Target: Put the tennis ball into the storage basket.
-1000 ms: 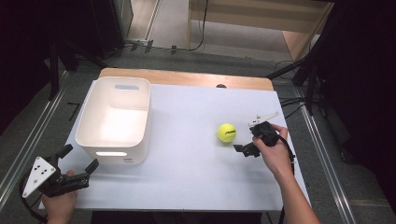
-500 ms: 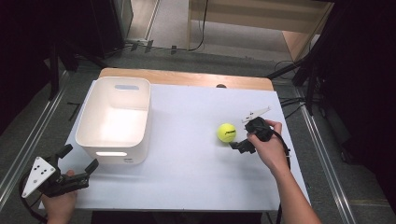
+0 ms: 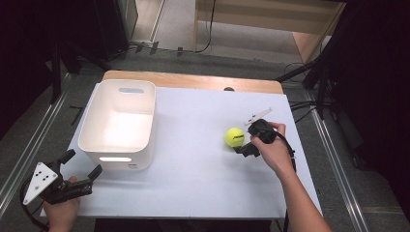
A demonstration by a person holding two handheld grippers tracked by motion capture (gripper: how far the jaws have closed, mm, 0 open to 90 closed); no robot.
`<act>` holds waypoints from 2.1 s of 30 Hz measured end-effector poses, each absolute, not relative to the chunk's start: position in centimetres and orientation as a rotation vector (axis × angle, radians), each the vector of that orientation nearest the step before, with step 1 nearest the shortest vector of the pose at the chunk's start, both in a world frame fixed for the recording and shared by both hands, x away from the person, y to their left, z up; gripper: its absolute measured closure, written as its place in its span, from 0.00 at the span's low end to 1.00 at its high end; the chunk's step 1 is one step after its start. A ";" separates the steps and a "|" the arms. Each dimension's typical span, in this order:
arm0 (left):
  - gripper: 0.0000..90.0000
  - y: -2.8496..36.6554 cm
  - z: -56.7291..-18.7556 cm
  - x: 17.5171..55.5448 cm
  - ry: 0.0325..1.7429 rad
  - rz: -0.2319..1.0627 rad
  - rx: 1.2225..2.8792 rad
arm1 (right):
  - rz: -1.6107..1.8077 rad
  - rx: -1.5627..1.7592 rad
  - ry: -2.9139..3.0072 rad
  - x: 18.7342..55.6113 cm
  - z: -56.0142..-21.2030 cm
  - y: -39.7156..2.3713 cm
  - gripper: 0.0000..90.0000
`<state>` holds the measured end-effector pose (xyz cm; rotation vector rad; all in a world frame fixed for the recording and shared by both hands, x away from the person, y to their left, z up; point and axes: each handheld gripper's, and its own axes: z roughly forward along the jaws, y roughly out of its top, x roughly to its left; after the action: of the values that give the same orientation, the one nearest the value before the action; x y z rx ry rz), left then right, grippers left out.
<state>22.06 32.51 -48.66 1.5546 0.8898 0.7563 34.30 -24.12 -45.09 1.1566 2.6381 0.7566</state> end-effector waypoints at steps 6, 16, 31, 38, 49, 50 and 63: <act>0.00 32.5 -48.7 22.1 0.889 0.756 1.555 | 0.744 1.152 2.659 34.7 -45.0 -23.5 0.00; 0.00 32.5 -48.7 22.1 0.887 0.757 1.556 | 0.704 1.145 2.689 35.6 -45.2 -22.8 0.00; 0.00 32.5 -48.7 22.1 0.887 0.758 1.556 | 0.647 1.182 2.716 37.3 -46.1 -21.9 0.00; 0.00 32.5 -48.7 22.1 0.892 0.757 1.553 | 0.607 1.207 2.732 38.1 -46.6 -21.5 0.00; 0.00 32.5 -48.7 22.1 0.891 0.758 1.553 | 0.552 1.227 2.746 38.9 -47.2 -21.0 0.00; 0.00 32.5 -48.7 22.1 0.891 0.758 1.553 | 0.550 1.230 2.740 38.9 -47.2 -20.9 0.04; 0.00 32.6 -48.7 22.1 0.888 0.756 1.553 | 0.519 1.275 2.728 39.4 -47.5 -20.9 0.24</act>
<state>22.08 32.58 -48.66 1.5532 0.8878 0.7561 39.36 -20.88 -47.53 1.2751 2.7281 0.5192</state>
